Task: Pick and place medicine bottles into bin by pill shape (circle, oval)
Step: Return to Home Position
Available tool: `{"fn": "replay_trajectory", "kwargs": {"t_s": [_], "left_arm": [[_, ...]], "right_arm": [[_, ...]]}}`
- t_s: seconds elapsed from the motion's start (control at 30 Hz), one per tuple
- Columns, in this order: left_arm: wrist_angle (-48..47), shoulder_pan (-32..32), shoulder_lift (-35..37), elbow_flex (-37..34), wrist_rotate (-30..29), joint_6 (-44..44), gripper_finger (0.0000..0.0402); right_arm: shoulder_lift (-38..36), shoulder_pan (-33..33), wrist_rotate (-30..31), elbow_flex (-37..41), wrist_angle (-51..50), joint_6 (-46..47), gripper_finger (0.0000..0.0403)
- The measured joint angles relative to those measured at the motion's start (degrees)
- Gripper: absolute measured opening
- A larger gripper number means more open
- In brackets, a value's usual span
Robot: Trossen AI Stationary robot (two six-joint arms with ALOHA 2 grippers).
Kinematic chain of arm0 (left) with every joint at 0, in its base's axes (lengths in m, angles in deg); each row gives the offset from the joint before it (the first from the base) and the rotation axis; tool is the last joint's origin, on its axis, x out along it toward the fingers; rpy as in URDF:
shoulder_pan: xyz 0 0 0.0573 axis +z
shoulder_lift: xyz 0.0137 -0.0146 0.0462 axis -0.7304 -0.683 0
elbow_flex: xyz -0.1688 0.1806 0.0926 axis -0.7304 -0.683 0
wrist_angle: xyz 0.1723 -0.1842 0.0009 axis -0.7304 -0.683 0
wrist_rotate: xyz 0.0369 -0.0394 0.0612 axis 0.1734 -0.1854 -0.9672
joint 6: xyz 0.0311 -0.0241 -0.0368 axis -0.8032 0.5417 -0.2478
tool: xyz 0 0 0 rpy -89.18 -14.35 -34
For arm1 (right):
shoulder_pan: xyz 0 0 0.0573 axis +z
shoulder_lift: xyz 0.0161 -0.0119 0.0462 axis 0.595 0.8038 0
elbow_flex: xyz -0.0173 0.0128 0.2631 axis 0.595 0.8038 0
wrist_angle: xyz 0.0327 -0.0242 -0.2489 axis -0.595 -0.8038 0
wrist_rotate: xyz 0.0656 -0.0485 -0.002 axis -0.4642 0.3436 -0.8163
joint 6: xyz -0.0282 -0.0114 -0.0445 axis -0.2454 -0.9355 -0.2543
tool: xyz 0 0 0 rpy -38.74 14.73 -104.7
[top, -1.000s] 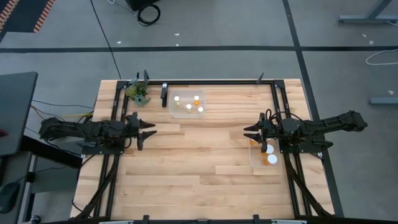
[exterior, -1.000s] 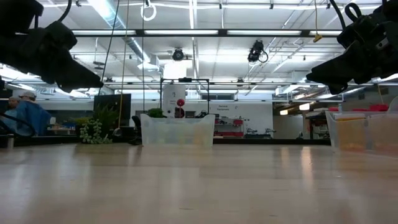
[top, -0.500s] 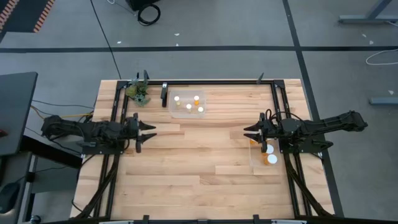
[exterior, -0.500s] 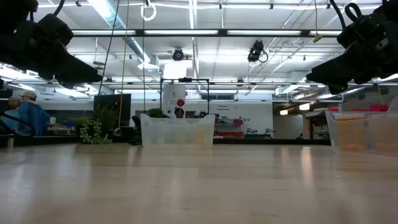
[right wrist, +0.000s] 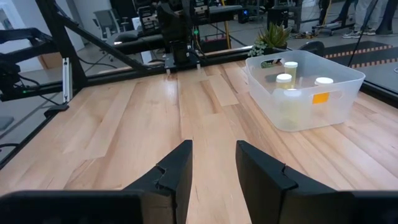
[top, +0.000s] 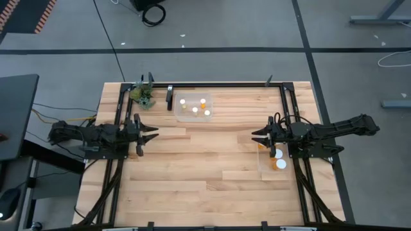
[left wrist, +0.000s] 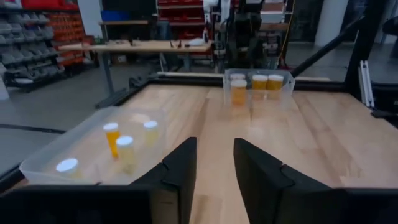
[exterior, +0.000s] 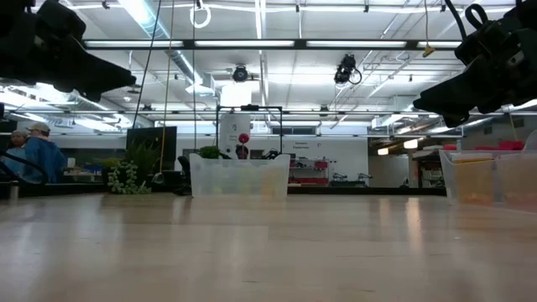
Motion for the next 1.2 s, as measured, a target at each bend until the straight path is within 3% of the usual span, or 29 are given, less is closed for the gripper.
{"fn": "replay_trajectory", "kwargs": {"t_s": [0.37,1.2], "left_arm": [[-0.95,0.00,-0.26,0.05,2.93,-1.91,0.0087],[0.59,0.09,-0.37,0.02,2.94,-7.90,0.0093]], "right_arm": [[0.01,0.01,0.00,0.00,-0.01,0.00,0.0129],[0.00,-0.01,0.00,-3.56,-0.45,-0.10,0.0129]]}}
